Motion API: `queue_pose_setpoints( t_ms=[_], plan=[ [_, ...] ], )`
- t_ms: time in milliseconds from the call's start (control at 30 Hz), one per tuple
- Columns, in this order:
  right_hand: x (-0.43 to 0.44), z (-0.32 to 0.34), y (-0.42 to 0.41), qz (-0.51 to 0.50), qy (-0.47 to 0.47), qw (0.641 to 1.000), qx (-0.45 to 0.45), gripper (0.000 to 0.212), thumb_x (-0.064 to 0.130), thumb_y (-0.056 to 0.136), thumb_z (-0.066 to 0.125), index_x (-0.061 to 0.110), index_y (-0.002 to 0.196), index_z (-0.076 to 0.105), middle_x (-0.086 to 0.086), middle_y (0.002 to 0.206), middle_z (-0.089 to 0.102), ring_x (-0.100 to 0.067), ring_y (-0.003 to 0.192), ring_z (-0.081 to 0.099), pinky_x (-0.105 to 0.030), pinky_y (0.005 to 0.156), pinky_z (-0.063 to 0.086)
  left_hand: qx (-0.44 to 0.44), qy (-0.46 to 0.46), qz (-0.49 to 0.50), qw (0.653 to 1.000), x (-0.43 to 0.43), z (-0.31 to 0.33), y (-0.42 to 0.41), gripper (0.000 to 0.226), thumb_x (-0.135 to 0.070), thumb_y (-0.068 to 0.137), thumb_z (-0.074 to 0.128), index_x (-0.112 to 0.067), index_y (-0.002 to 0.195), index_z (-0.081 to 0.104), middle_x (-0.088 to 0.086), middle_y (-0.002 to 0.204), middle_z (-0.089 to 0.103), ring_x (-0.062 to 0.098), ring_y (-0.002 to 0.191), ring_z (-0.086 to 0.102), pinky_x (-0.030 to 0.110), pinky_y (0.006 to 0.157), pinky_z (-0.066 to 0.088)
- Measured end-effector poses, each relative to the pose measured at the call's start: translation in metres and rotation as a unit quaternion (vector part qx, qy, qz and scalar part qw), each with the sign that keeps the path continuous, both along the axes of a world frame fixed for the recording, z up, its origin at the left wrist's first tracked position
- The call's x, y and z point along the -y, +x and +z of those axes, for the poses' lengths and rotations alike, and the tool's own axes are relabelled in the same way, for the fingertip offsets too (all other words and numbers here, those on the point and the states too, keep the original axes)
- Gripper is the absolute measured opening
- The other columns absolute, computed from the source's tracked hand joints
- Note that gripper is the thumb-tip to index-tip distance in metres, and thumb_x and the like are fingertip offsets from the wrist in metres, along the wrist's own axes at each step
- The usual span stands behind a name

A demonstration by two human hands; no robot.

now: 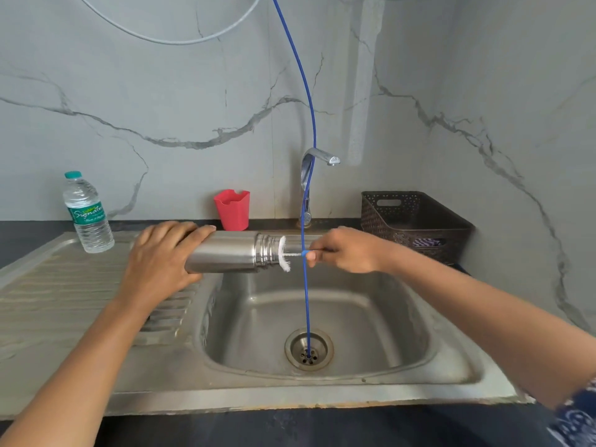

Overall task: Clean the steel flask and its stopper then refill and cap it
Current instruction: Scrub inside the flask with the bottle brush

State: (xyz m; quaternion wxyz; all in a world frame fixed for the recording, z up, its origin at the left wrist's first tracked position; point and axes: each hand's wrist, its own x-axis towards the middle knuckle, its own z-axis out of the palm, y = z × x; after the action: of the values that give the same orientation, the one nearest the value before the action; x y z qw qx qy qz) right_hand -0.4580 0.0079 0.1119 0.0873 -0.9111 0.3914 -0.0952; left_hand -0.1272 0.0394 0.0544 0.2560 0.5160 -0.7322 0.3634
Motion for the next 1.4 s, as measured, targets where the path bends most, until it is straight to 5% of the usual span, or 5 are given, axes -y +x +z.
queue_pose_setpoints(
  t_ms=[667,800,933,1167,1400],
  plan=[
    [0.031,0.028,-0.068,-0.056,0.452,0.889,0.045,0.043,0.046,0.096,0.043,0.014,0.092,0.072,0.006,0.053,0.027,-0.008,0.041,0.017,-0.017,0.037,0.016,0.001,-0.058,0.049,0.997,-0.007,-0.004,0.045,0.087,-0.022,0.044,0.094,-0.017,0.124,0.058,0.009,0.111,0.063,0.034,0.103,0.052,0.048,0.085,0.038],
    [0.02,0.022,-0.043,-0.099,0.116,0.988,-0.022,0.038,0.05,0.097,0.042,0.024,0.101,0.069,-0.001,0.062,0.06,-0.019,0.054,0.051,-0.028,0.059,0.043,-0.022,-0.017,0.062,0.998,-0.004,-0.006,0.049,0.091,-0.024,0.038,0.095,-0.019,0.123,0.06,0.006,0.108,0.065,0.031,0.1,0.053,0.045,0.084,0.037],
    [0.0,-0.001,0.002,-0.063,-0.291,0.954,-0.04,0.058,0.051,0.093,0.049,0.028,0.145,0.037,0.0,0.115,0.063,-0.027,0.104,0.06,-0.037,0.085,0.044,-0.035,0.003,0.062,0.997,-0.002,-0.003,0.048,0.094,-0.026,0.035,0.095,-0.02,0.123,0.061,0.005,0.106,0.065,0.03,0.097,0.053,0.044,0.083,0.035],
    [0.003,-0.021,0.026,-0.029,-0.365,0.929,-0.049,0.048,0.053,0.084,0.05,0.009,0.099,0.064,-0.006,0.083,0.063,-0.026,0.057,0.062,-0.025,0.036,0.039,-0.049,0.013,0.054,0.997,-0.003,-0.004,0.049,0.093,-0.025,0.037,0.095,-0.021,0.123,0.06,0.005,0.105,0.065,0.032,0.097,0.054,0.045,0.083,0.038],
    [0.0,0.001,0.002,0.026,-0.188,0.982,0.005,0.035,0.043,0.096,0.046,0.017,0.074,0.039,0.012,0.067,0.043,-0.019,0.061,0.044,-0.031,0.062,0.026,-0.049,-0.001,0.039,0.998,-0.004,-0.002,0.051,0.092,-0.022,0.04,0.095,-0.018,0.125,0.059,0.007,0.11,0.065,0.032,0.102,0.052,0.047,0.086,0.037]
  ],
)
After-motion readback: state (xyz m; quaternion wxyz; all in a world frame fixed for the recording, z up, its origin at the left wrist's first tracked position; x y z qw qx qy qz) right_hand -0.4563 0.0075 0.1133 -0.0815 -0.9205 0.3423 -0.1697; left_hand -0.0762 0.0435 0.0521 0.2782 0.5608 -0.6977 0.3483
